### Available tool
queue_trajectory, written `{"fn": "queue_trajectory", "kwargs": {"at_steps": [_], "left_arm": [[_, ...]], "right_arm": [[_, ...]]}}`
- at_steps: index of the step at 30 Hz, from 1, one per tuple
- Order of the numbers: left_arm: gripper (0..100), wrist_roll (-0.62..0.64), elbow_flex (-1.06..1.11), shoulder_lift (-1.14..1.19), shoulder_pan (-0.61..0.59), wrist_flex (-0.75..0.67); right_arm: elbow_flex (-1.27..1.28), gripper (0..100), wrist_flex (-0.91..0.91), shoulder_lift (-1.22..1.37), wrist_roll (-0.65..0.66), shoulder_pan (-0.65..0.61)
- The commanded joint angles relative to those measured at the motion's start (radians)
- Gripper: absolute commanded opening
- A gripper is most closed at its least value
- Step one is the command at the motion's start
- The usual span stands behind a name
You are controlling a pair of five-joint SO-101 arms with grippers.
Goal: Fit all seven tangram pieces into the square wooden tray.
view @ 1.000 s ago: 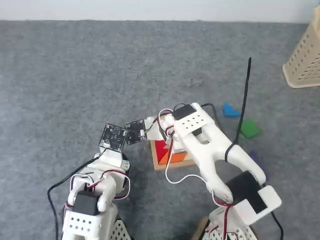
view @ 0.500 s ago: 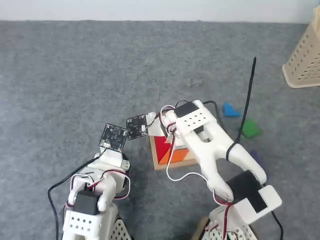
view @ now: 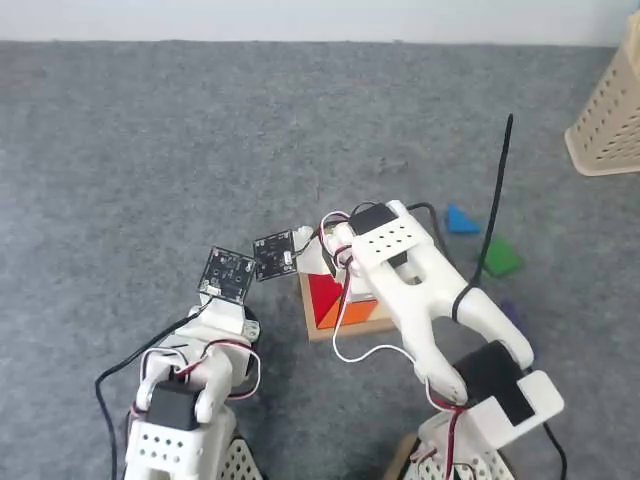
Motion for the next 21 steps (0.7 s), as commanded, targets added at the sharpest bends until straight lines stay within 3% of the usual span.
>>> {"fn": "queue_trajectory", "kwargs": {"at_steps": [1, 4, 8, 21], "left_arm": [[1, 0.009, -0.018, -0.02, -0.006, 0.006], [1, 0.009, -0.018, -0.02, -0.006, 0.006], [1, 0.009, -0.018, -0.02, -0.006, 0.006], [1, 0.009, -0.018, -0.02, -0.006, 0.006]], "right_arm": [[-0.041, 10.5, 0.002, -0.022, -0.034, 0.038], [-0.066, 0.0, 0.002, -0.039, -0.215, 0.074], [-0.064, 0.3, 0.008, -0.076, -0.489, 0.113], [0.097, 0.7, -0.163, -0.076, -0.554, 0.051]]}}
